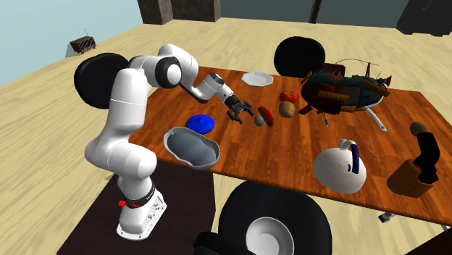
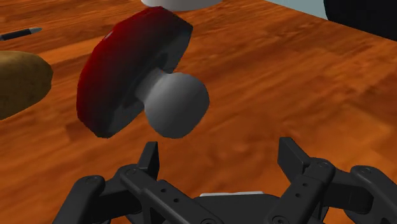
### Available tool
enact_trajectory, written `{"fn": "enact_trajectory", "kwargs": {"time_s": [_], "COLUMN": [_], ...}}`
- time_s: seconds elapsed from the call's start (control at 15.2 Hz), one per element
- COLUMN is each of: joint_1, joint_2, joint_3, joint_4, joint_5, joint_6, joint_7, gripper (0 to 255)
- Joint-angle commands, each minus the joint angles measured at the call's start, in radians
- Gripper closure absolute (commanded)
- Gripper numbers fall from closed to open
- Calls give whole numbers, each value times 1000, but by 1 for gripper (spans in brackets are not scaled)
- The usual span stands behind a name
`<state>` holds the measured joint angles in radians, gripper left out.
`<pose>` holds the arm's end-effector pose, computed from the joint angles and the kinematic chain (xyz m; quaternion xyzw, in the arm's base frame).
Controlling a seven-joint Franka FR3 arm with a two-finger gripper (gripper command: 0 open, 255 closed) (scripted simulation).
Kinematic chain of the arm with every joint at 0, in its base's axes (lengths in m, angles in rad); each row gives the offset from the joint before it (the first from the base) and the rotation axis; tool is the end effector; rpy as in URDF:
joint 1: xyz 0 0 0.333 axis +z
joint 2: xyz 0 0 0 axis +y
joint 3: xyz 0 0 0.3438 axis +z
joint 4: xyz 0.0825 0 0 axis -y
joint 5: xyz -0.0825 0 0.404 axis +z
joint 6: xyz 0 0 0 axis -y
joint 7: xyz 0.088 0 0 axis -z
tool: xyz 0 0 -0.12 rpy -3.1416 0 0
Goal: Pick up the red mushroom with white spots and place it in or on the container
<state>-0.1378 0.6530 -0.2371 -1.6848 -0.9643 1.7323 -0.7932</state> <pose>0.5921 -0.3066 0.2408 0.7507 0.3690 -0.4835 0.2581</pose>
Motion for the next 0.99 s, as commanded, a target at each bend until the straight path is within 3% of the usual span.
{"fn": "enact_trajectory", "kwargs": {"time_s": [0.0, 0.86, 0.92], "joint_1": [-10, -34, -34], "joint_2": [10, 13, 13], "joint_3": [-7, -21, -21], "joint_4": [-2, -27, -27], "joint_5": [-14, -33, -33], "joint_6": [18, 61, 60], "joint_7": [0, 10, 10], "gripper": [0, 0, 255]}}
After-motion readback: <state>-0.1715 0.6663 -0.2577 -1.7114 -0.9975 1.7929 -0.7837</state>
